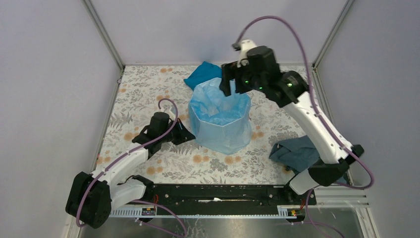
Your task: Put the trash bags into the trash bin
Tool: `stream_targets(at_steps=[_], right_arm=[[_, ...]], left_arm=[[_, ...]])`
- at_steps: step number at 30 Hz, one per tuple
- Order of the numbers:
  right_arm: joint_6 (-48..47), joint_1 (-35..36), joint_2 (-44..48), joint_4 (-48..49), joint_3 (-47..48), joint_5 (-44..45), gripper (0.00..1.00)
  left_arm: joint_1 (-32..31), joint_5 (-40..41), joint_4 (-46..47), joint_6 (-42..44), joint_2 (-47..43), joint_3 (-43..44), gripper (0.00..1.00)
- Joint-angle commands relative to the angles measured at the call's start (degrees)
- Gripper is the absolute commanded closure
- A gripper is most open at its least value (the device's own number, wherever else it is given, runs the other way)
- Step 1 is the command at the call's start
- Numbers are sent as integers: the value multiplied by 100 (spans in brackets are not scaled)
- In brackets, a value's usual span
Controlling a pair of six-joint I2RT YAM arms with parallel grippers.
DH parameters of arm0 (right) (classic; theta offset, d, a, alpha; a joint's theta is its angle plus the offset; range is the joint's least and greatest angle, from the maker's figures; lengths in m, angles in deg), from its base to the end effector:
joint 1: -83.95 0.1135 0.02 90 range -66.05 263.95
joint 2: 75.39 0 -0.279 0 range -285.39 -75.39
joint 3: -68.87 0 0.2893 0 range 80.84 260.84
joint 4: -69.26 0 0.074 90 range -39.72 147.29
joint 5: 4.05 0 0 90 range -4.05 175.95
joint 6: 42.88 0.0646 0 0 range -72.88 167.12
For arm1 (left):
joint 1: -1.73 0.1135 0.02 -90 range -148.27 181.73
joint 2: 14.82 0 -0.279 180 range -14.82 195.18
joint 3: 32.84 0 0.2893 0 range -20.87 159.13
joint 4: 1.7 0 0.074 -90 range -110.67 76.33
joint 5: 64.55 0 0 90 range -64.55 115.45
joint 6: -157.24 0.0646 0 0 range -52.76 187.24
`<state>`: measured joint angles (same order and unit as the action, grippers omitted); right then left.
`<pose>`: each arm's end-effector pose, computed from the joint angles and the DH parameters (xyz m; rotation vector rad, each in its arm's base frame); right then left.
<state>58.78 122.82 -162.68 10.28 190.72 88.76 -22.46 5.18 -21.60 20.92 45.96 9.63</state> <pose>0.2910 0.2305 0.4990 -0.4472 1.9843 0.5141 0.2318 -0.1287 0.1829 -0.2561 2.3945 -1.0225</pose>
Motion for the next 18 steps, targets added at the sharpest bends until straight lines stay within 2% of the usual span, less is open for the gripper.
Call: stream_targets(at_steps=[1,4,6,12,15,18], right_arm=[[-244,732,-877,-1469,456,278,11],[-69,1109,-1110,-1931,464,372,13],[44,1327,-1030,-1931,106,525,14],[316,1362,-955,-1212,-812,630,17],[333,1354,-973,-421,-1300,597,9],[367,1320,-1192,-324,-973,808,7]], left_arm=[[-14,111,150,106,-338,84,96],[-16,126,76,167,-377,131,95],[-16,101,95,159,-382,132,95],[-16,33,125,134,-375,158,95],[-15,41,109,91,-469,158,95],[-16,28,82,89,-522,181,95]])
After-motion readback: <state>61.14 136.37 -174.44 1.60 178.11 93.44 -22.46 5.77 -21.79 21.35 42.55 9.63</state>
